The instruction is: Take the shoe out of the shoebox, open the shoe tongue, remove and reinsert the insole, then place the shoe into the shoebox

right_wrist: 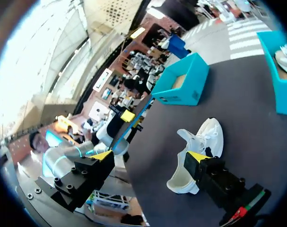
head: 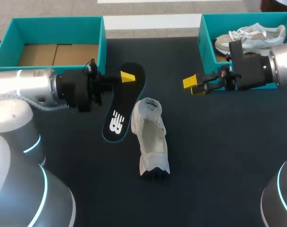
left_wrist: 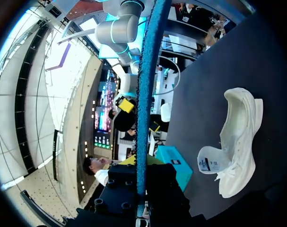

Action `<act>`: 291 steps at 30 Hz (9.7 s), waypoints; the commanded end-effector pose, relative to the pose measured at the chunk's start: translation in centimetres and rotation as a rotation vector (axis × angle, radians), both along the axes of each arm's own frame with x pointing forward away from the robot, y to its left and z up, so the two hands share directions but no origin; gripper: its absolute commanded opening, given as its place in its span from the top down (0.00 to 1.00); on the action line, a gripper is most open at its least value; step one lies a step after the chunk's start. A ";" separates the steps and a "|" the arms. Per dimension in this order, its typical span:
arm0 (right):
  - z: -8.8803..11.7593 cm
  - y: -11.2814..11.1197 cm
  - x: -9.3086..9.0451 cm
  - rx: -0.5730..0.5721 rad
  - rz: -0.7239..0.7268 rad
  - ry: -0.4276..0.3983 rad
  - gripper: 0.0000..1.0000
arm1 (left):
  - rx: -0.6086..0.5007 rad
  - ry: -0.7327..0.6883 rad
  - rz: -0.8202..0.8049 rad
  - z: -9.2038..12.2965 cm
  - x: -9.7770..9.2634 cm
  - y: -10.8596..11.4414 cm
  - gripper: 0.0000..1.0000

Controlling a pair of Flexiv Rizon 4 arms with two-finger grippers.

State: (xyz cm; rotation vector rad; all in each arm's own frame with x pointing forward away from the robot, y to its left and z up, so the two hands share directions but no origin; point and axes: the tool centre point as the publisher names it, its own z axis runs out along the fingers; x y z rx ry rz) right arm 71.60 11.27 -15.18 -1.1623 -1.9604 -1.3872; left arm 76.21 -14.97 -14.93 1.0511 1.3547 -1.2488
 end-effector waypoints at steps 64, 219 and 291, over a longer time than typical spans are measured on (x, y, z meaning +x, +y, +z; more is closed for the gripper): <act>-9.6 0.7 0.0 -0.820 0.661 -0.835 0.00 | -0.118 0.646 -0.062 -6.1 -10.7 -2.3 1.00; -18.0 0.4 -1.7 -0.785 0.745 -0.881 0.00 | 0.065 0.677 0.100 -21.2 -6.6 -4.7 1.00; -18.0 0.4 -1.7 -0.785 0.745 -0.881 0.00 | 0.117 0.476 0.072 -20.8 -7.2 -5.9 1.00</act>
